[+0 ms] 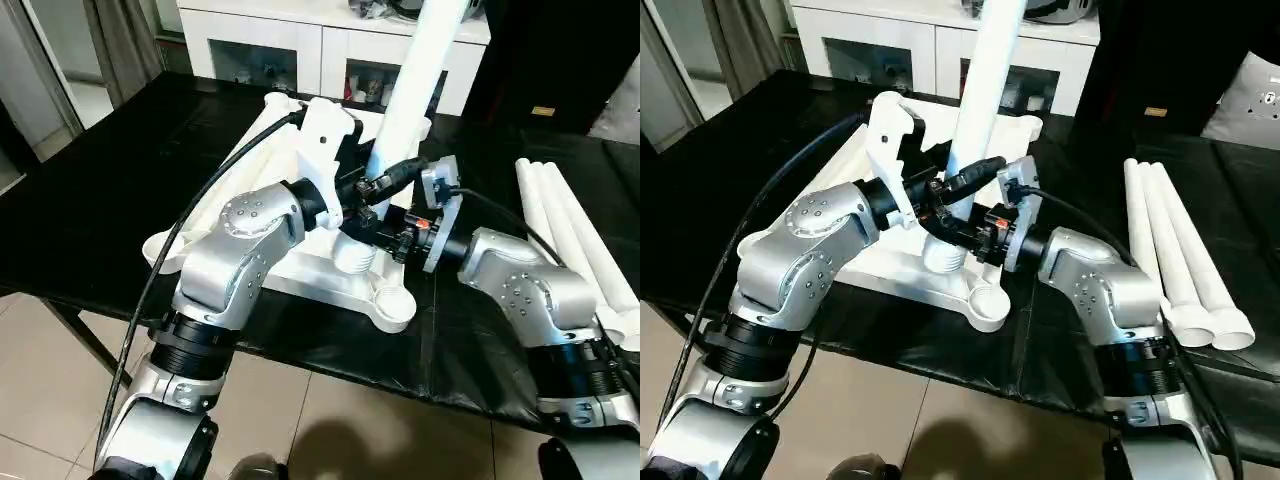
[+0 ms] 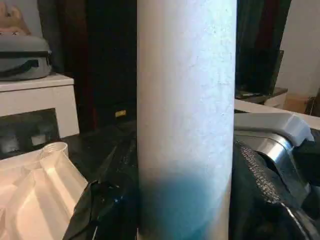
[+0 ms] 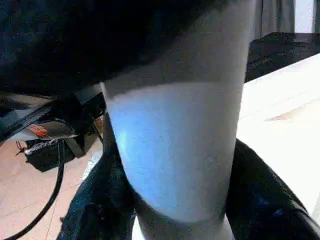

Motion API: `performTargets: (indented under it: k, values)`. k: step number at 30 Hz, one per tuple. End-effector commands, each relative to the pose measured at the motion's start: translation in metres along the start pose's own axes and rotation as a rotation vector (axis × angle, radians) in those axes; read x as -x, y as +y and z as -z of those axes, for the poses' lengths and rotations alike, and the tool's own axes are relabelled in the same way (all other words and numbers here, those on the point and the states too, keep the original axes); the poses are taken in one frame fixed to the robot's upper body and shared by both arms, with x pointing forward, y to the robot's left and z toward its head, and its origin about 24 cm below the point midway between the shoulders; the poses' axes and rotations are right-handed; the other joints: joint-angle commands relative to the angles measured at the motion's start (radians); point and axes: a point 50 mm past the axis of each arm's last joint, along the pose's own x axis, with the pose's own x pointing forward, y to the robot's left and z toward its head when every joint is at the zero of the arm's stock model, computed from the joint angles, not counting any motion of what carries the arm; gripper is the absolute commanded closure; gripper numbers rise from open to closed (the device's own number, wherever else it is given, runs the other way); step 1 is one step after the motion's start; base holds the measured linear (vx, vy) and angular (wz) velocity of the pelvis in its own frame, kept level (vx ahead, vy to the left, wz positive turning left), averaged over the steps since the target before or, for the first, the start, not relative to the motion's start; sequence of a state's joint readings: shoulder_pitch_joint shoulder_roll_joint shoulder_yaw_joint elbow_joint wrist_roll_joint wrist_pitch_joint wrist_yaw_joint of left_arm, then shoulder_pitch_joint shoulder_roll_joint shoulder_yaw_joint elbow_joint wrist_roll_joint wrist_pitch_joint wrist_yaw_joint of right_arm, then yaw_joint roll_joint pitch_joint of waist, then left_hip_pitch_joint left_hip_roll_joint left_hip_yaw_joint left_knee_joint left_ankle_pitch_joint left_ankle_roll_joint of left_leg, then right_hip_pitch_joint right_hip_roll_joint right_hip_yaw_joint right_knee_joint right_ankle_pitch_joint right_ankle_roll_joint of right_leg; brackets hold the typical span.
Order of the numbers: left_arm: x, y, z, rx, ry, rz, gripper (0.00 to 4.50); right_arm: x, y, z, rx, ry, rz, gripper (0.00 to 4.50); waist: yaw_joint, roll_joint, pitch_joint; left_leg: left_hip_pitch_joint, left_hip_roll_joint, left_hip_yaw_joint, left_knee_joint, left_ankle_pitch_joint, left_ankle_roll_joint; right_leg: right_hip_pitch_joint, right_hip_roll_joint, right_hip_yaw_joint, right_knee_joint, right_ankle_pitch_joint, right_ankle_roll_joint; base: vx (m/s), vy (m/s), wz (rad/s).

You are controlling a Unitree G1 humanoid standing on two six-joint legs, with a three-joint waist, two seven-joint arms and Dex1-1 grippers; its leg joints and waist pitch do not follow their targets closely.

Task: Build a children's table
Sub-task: Pick table leg

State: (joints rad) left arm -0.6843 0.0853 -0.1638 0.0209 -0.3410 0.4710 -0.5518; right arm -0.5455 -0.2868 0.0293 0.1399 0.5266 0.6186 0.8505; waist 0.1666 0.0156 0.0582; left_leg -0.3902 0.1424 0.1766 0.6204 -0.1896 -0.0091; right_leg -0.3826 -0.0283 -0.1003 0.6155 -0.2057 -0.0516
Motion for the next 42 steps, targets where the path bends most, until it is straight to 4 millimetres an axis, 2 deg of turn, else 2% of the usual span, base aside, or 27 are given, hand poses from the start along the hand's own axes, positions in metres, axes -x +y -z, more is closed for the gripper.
performTargets:
  k: [1,4,5,10,11,21,25,26,33,42]
  values:
    - [-0.003,-0.008,-0.005,0.006,-0.019,0.037,2.62,0.002,-0.004,-0.005,0.01,-0.019,0.038,2.51,-0.002,-0.008,-0.079,0.02,0.113,-0.05,-0.064,-0.039,0.073,0.052,-0.156,0.08,-0.067,-0.096,-0.125,0.0,0.0,0.0]
    - [-0.003,-0.005,-0.004,0.012,-0.015,0.011,2.62,0.003,-0.005,-0.005,0.011,-0.02,0.045,2.53,-0.002,-0.008,-0.078,0.02,0.113,-0.05,-0.064,-0.045,0.071,0.052,-0.156,0.08,-0.067,-0.092,-0.13,0.0,0.0,0.0]
    - [-0.003,-0.004,-0.005,0.05,-0.02,0.024,2.06,0.003,-0.005,-0.004,0.013,-0.018,0.051,2.54,-0.002,-0.008,-0.079,0.019,0.111,-0.049,-0.063,-0.044,0.07,0.054,-0.157,0.08,-0.067,-0.09,-0.131,0.0,0.0,0.0]
    - [-0.003,-0.001,-0.008,0.03,-0.032,-0.007,1.7,0.003,-0.005,-0.001,0.015,-0.008,0.057,2.57,-0.001,-0.008,-0.079,0.019,0.112,-0.05,-0.063,-0.043,0.073,0.053,-0.156,0.08,-0.068,-0.089,-0.131,0.0,0.0,0.0]
    - [-0.003,0.001,-0.008,0.022,-0.034,-0.03,1.49,0.004,-0.005,-0.001,0.017,-0.005,0.058,2.58,-0.002,-0.008,-0.079,0.019,0.113,-0.05,-0.063,-0.042,0.075,0.052,-0.155,0.079,-0.068,-0.084,-0.13,0.0,0.0,0.0]
    - [-0.003,0.001,-0.012,0.038,-0.06,-0.028,1.45,0.004,-0.006,0.001,0.03,0.008,0.069,2.62,-0.002,-0.008,-0.08,0.02,0.114,-0.051,-0.063,-0.038,0.076,0.053,-0.155,0.079,-0.065,-0.07,-0.136,0.0,0.0,0.0]
    - [-0.003,0.001,-0.014,0.051,-0.073,-0.032,1.83,0.004,-0.007,0.002,0.033,0.015,0.07,2.62,-0.001,-0.006,-0.079,0.019,0.112,-0.05,-0.062,-0.043,0.073,0.054,-0.156,0.079,-0.067,-0.08,-0.136,0.0,0.0,0.0]
    - [-0.004,0.001,-0.014,0.051,-0.073,-0.032,2.07,0.004,-0.007,0.002,0.033,0.016,0.069,2.62,-0.002,-0.007,-0.079,0.019,0.113,-0.051,-0.063,-0.043,0.075,0.053,-0.155,0.079,-0.067,-0.079,-0.134,0.0,0.0,0.0]
    - [-0.004,0.003,-0.013,0.054,-0.073,-0.036,2.53,0.004,-0.007,0.002,0.04,0.019,0.066,2.62,-0.002,-0.007,-0.08,0.019,0.114,-0.051,-0.062,-0.038,0.078,0.054,-0.156,0.08,-0.064,-0.058,-0.141,0.0,0.0,0.0]
    - [-0.004,0.003,-0.015,0.061,-0.081,-0.031,2.66,0.004,-0.008,0.002,0.064,0.027,0.081,2.62,-0.001,-0.005,-0.08,0.02,0.114,-0.051,-0.062,-0.042,0.077,0.053,-0.156,0.079,-0.064,-0.061,-0.141,0.0,0.0,0.0]
